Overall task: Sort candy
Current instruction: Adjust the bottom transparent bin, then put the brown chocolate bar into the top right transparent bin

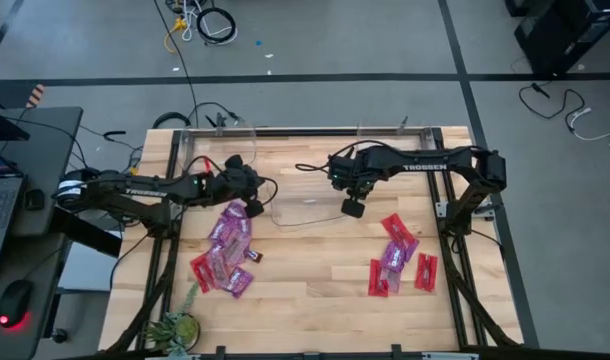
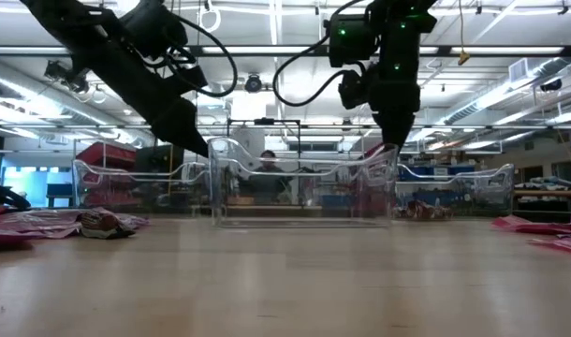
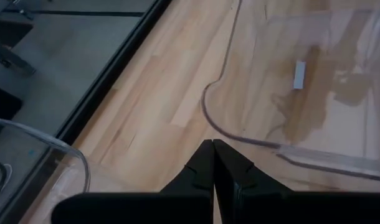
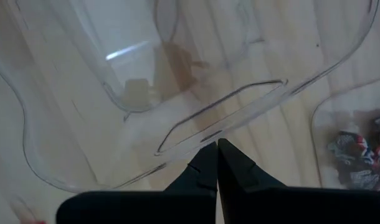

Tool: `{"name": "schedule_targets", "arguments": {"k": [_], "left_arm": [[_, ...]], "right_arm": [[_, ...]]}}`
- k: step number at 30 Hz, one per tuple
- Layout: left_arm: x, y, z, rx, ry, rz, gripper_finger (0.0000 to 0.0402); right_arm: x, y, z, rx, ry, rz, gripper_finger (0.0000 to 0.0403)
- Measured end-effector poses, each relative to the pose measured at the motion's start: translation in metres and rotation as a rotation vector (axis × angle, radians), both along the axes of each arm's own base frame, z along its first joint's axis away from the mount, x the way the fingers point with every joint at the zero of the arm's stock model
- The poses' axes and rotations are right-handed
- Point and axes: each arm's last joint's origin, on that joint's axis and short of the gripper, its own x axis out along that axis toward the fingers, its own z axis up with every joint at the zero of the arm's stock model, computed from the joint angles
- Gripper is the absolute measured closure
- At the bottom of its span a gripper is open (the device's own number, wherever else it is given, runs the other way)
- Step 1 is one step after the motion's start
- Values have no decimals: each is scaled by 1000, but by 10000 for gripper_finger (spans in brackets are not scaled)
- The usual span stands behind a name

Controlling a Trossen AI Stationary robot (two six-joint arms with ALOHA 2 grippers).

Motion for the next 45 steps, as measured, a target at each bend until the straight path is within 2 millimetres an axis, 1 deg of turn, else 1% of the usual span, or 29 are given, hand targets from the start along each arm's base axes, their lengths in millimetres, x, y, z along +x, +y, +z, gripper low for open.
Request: {"name": "schedule_targets", "arguments": {"k": [5, 7, 8, 10, 12, 15, 17, 19, 24, 26, 30, 32, 36, 39, 42, 45], "left_arm": [[-3, 1, -2, 10, 49, -11, 399], [-7, 0, 1, 10, 65, -15, 399], [-7, -1, 5, 7, 62, -22, 399], [-10, -5, 15, -15, 37, -56, 399], [-12, -11, 25, -62, 10, -126, 399], [-17, -24, 36, -177, -14, -269, 399], [-21, -35, 37, -265, -2, -378, 399], [-23, -47, 35, -338, 28, -443, 396], [-25, -79, 18, -460, 182, -497, 377], [-25, -92, 9, -487, 258, -521, 366], [-21, -111, -3, -488, 328, -569, 337], [-17, -115, -8, -480, 335, -558, 320], [-13, -117, -19, -486, 383, -504, 283], [-10, -118, -26, -493, 410, -499, 260], [-8, -119, -33, -495, 445, -491, 245], [-7, -119, -38, -492, 467, -488, 241]], "right_arm": [[-6, 1, -1, 15, 66, 0, 403], [-10, 2, 1, 16, 93, 1, 403], [-11, 3, 3, 0, 93, 1, 403], [-15, 3, 10, -44, 85, -1, 403], [-20, 3, 20, -97, 62, -13, 403], [-30, 2, 37, -190, 11, -62, 403], [-37, 4, 49, -240, -30, -80, 403], [-43, 7, 60, -276, -82, -84, 403], [-52, 14, 80, -319, -198, -83, 403], [-54, 16, 84, -325, -231, -82, 403], [-55, 19, 87, -326, -251, -75, 403], [-54, 19, 86, -326, -244, -72, 403], [-53, 18, 82, -327, -232, -62, 403], [-53, 18, 79, -327, -227, -57, 403], [-54, 19, 75, -326, -215, -53, 403], [-54, 19, 74, -325, -208, -52, 403]]}}
